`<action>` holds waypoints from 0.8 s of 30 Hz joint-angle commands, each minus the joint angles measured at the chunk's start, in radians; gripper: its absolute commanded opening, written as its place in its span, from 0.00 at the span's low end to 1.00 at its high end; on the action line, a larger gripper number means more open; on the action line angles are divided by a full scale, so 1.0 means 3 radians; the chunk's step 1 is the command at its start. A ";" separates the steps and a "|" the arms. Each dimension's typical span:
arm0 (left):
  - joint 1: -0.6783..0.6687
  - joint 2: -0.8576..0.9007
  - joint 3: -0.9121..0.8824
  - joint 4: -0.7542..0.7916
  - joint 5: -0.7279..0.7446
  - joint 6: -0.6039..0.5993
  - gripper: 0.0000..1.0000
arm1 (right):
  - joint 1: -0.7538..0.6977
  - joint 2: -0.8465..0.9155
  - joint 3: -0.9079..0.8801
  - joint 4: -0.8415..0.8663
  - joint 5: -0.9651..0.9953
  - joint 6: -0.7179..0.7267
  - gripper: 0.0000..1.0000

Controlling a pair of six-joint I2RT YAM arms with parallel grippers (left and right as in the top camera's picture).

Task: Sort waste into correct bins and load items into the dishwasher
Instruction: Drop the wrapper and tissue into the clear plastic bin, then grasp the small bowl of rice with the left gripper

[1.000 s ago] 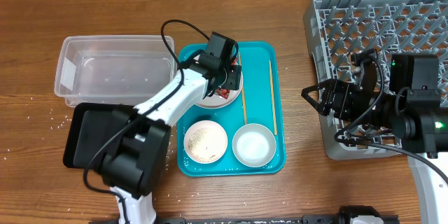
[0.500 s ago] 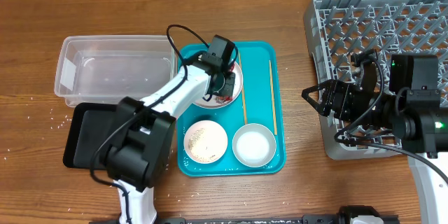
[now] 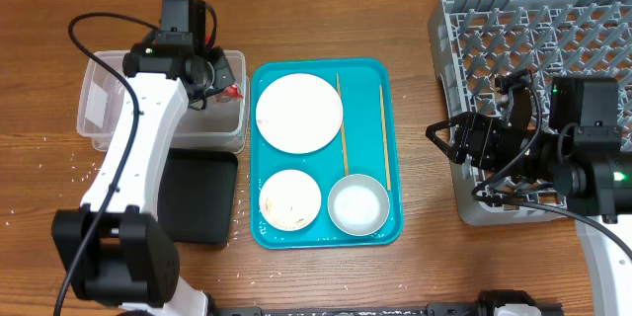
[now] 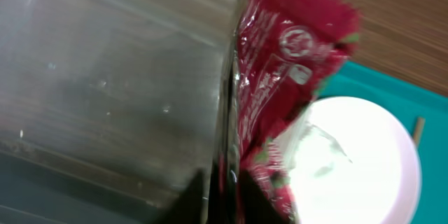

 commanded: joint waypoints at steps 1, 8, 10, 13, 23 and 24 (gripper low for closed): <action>0.0023 0.0032 0.0011 -0.0014 -0.0067 -0.0055 0.61 | 0.0019 -0.0009 0.0060 0.0009 0.0004 -0.0014 0.74; -0.0487 0.0088 0.0106 0.0270 0.0112 0.0532 0.63 | 0.0019 -0.0009 0.0060 0.0008 0.0004 -0.0013 0.75; -0.0765 0.0254 0.0095 0.0348 -0.0048 0.0918 0.69 | 0.0019 -0.0009 0.0060 0.0008 0.0004 -0.0014 0.75; -0.1054 0.0661 0.0095 0.0423 -0.0465 0.0970 0.77 | 0.0019 -0.0009 0.0060 0.0006 0.0004 -0.0014 0.75; -0.1081 0.1298 0.0099 0.0403 -0.0264 0.0805 0.15 | 0.0019 -0.0009 0.0060 -0.0017 0.0003 -0.0014 0.75; -0.1081 0.1264 0.0154 0.0289 -0.0205 0.0802 0.04 | 0.0019 -0.0009 0.0060 -0.0017 0.0004 -0.0014 0.75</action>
